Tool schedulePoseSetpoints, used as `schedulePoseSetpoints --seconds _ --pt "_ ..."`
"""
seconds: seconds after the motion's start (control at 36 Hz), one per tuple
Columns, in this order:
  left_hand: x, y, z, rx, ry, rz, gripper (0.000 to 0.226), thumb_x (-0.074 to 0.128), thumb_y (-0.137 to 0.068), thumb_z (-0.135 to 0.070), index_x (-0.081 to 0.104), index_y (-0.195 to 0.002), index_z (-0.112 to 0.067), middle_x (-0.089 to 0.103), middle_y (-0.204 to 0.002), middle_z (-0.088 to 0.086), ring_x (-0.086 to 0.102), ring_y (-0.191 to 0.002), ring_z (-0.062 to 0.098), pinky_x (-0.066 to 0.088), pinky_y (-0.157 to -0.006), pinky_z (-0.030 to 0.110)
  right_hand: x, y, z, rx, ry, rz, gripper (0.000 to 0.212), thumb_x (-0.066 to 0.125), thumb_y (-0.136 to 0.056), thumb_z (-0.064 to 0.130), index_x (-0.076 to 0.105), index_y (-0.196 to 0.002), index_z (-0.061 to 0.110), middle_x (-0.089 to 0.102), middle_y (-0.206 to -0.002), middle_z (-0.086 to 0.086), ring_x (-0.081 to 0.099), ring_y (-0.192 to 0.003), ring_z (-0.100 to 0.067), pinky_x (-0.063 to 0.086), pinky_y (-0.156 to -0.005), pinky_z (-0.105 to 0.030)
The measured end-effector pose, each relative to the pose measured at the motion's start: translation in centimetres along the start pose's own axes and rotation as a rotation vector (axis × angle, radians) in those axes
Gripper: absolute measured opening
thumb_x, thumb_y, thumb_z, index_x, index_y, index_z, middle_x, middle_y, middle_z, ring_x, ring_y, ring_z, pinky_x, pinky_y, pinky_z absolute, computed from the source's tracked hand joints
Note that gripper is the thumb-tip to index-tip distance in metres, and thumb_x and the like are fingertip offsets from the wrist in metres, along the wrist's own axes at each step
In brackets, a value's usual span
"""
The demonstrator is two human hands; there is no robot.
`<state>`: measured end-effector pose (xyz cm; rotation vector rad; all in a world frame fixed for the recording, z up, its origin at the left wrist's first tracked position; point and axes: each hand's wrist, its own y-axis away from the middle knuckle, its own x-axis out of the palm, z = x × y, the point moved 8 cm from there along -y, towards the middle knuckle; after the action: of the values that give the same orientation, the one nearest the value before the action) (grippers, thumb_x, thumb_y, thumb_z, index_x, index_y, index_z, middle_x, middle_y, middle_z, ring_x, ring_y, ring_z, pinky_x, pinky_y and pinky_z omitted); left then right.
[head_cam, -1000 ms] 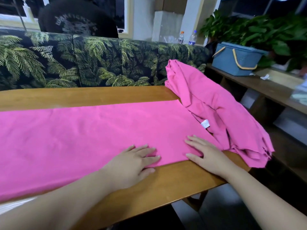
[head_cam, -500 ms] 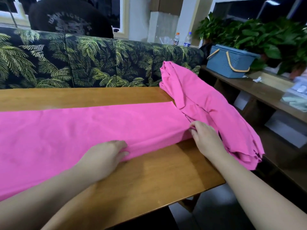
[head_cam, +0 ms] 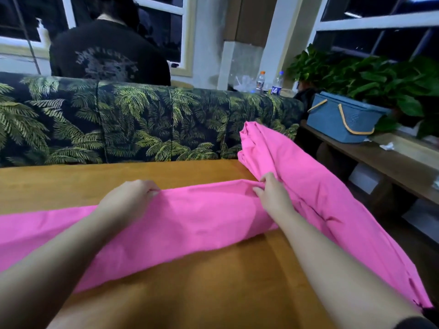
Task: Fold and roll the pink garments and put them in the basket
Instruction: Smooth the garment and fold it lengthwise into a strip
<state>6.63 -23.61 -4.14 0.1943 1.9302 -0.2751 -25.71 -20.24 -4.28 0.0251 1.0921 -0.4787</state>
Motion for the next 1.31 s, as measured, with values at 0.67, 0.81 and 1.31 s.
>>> schedulePoseSetpoints --seconds 0.67,0.81,1.31 --pt "6.4 -4.5 3.2 0.086 0.104 0.004 0.009 0.055 -0.094 -0.036 0.061 -0.095 -0.029 0.069 -0.087 -0.007 0.064 -0.088 0.023 0.045 -0.069 0.033 5.5 -3.5 -4.6 0.142 0.216 -0.030 0.031 0.043 -0.100 0.029 0.050 -0.114 0.003 0.063 -0.114 -0.016 0.059 -0.107 -0.033 0.044 -0.081 -0.036" --pt "6.3 -3.5 4.5 0.061 0.129 0.033 0.015 0.060 -0.091 -0.035 0.060 -0.101 -0.025 0.067 -0.093 -0.005 0.063 -0.094 0.024 0.047 -0.076 0.032 5.6 -3.0 -3.1 0.092 0.369 -0.032 0.036 0.051 -0.097 0.035 0.046 -0.119 0.007 0.057 -0.121 -0.011 0.054 -0.114 -0.030 0.043 -0.087 -0.038" --pt "0.3 5.3 17.6 -0.087 -0.007 -0.067 0.010 0.057 -0.093 -0.036 0.063 -0.095 -0.028 0.060 -0.091 -0.009 0.061 -0.086 0.018 0.048 -0.077 0.032 16.8 11.3 24.3 -0.791 0.077 0.370 0.031 0.045 -0.098 0.025 0.054 -0.125 0.013 0.050 -0.131 -0.003 0.040 -0.125 -0.021 0.027 -0.107 -0.035"
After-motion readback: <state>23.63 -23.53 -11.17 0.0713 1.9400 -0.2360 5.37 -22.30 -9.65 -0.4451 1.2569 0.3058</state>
